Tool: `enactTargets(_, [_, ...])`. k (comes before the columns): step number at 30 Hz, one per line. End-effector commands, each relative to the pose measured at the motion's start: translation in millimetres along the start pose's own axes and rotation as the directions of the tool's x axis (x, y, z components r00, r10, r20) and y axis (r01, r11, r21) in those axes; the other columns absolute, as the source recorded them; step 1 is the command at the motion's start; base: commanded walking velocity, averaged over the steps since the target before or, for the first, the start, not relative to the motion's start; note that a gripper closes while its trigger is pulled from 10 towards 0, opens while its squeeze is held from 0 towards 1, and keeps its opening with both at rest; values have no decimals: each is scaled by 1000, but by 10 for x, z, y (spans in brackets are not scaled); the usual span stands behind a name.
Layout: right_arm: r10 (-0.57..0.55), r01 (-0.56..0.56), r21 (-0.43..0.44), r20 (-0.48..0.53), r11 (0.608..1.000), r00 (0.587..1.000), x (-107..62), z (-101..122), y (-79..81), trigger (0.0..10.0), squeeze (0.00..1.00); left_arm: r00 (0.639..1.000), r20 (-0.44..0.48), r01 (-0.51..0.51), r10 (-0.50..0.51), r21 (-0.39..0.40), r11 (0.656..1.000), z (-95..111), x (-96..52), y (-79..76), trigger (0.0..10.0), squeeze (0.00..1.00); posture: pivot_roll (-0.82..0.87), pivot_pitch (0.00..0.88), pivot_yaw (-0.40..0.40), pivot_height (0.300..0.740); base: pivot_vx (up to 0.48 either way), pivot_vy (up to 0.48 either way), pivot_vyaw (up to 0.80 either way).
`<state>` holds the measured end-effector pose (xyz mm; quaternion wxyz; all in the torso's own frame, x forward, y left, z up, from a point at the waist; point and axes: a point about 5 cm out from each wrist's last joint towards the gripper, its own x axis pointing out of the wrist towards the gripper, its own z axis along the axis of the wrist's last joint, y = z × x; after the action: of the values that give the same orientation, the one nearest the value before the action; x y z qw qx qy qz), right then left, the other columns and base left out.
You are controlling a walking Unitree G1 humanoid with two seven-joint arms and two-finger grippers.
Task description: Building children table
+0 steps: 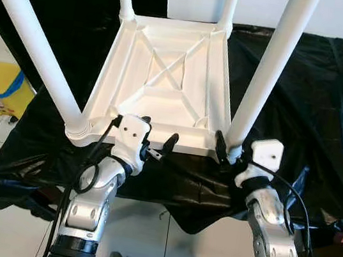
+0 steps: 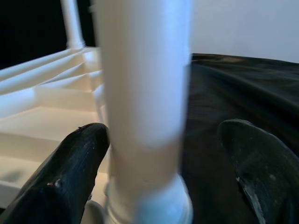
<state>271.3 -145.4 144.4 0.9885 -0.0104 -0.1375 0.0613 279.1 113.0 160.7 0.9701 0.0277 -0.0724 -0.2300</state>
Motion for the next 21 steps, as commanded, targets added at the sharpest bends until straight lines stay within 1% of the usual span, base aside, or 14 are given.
enactTargets(1, [-26, 26, 8, -3, 1000, 1000, -45, 4, -6, 10000, 0, 997, 15, -79, 80, -22, 997, -6, -60, 35, 10000, 0, -113, 56, 16, 740, 0, 0, 0])
enactTargets(5, [-48, 49, 23, -16, 999, 999, -105, -25, 35, 10000, 0, 991, 30, -126, 128, -52, 991, -15, -111, -30, 10000, 0, -97, 46, 10, 740, 0, 0, 0])
enactTargets(10, [-61, 62, 29, -21, 998, 998, -124, -41, 63, 10000, 0, 989, 33, -143, 145, -68, 987, -31, -140, -74, 10000, 0, -92, 31, 5, 740, 0, 0, 0])
enactTargets(12, [-66, 67, 30, -21, 997, 998, -118, -43, 79, 10000, 0, 987, 34, -155, 158, -75, 985, -39, -147, -76, 10000, 0, -90, 26, 3, 740, 0, 0, 0])
enactTargets(14, [-72, 73, 27, -20, 997, 997, -108, -43, 101, 10000, 0, 983, 34, -179, 181, -61, 982, -44, -157, -58, 10000, 0, -90, 24, 4, 740, 0, 0, 0])
enactTargets(21, [-84, 84, 20, -25, 996, 996, -143, -45, 101, 10000, 0, 981, 35, -187, 190, -67, 980, -59, -183, -64, 10000, 0, -94, 20, 6, 740, 0, 0, 0])
